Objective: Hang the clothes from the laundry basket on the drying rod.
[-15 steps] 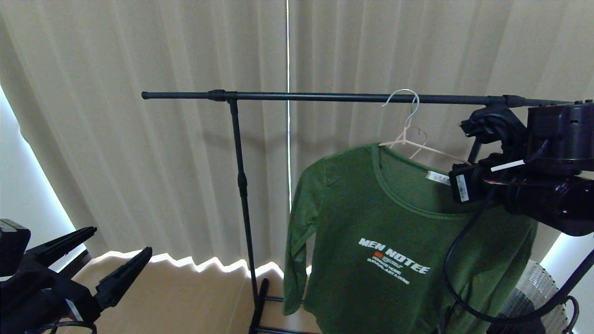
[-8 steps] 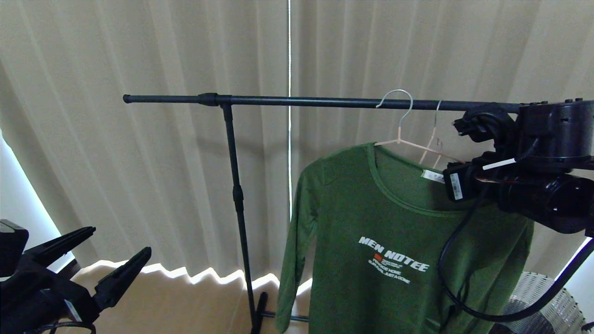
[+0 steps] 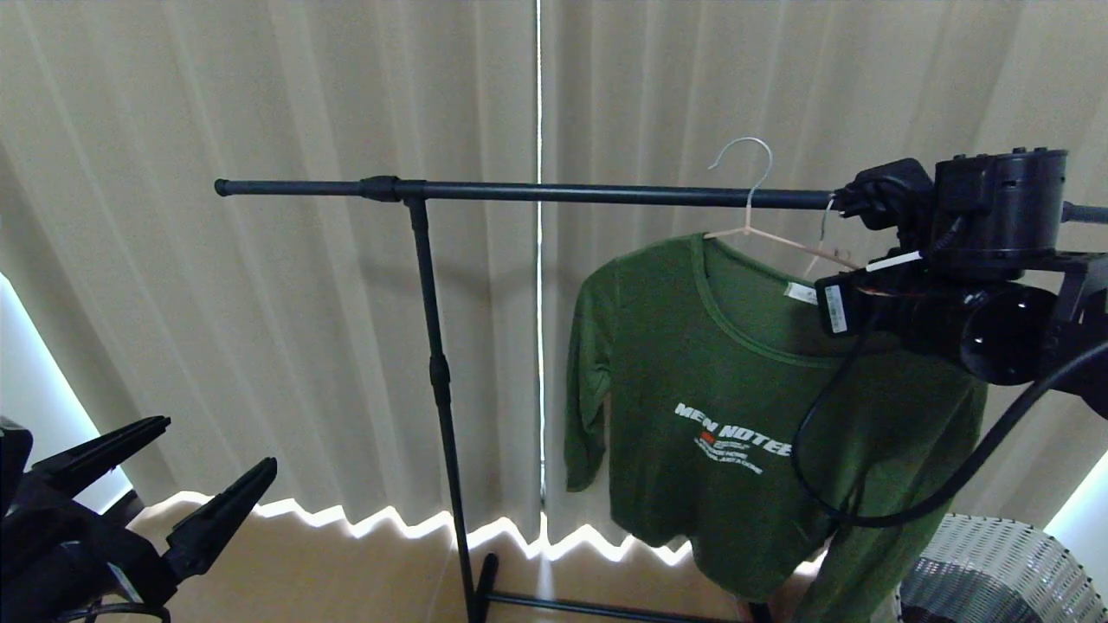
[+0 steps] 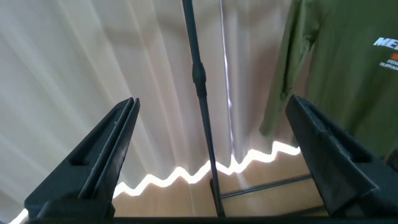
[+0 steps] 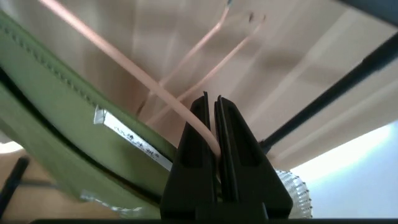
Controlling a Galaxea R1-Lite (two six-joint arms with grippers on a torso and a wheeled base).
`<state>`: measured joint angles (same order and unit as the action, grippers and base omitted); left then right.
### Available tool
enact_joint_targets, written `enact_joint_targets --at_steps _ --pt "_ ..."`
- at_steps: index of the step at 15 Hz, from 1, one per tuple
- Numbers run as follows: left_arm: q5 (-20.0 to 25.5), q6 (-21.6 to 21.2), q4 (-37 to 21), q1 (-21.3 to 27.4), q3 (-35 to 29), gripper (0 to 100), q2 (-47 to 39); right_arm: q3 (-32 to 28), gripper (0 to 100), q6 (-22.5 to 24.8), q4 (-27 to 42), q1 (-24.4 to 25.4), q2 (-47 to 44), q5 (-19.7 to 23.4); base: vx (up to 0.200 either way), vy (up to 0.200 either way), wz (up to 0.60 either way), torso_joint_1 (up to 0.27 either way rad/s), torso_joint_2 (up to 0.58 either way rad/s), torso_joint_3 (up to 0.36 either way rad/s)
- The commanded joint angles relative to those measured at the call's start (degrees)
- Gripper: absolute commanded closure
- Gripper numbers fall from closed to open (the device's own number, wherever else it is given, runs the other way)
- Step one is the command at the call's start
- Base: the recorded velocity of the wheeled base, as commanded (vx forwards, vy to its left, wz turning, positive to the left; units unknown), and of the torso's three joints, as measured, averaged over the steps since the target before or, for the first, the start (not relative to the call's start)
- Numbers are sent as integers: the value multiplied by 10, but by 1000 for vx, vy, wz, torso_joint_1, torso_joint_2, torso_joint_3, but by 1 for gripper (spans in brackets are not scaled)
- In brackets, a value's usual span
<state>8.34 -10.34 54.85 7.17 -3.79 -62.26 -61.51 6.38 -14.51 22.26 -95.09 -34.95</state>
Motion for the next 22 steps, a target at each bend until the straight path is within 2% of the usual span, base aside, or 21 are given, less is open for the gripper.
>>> enact_joint_targets --at_steps 1,4,10,18,22 --pt "0 -6 -1 4 2 0 13 -55 100 0 28 0 -48 -16 0 0 0 0 0 0" --pt "0 -7 -1 4 2 0 15 -129 100 0 68 -14 -96 -32 0 0 0 0 0 0" --pt "0 -6 -2 4 2 0 18 -192 100 0 92 -31 -160 -58 0 0 0 0 0 0" --pt "0 -6 -3 4 3 0 18 -199 100 0 92 -24 -180 -60 0 0 0 0 0 0" --pt "0 -6 -3 4 3 0 18 -196 100 1 94 9 -177 -61 0 0 0 0 0 0"
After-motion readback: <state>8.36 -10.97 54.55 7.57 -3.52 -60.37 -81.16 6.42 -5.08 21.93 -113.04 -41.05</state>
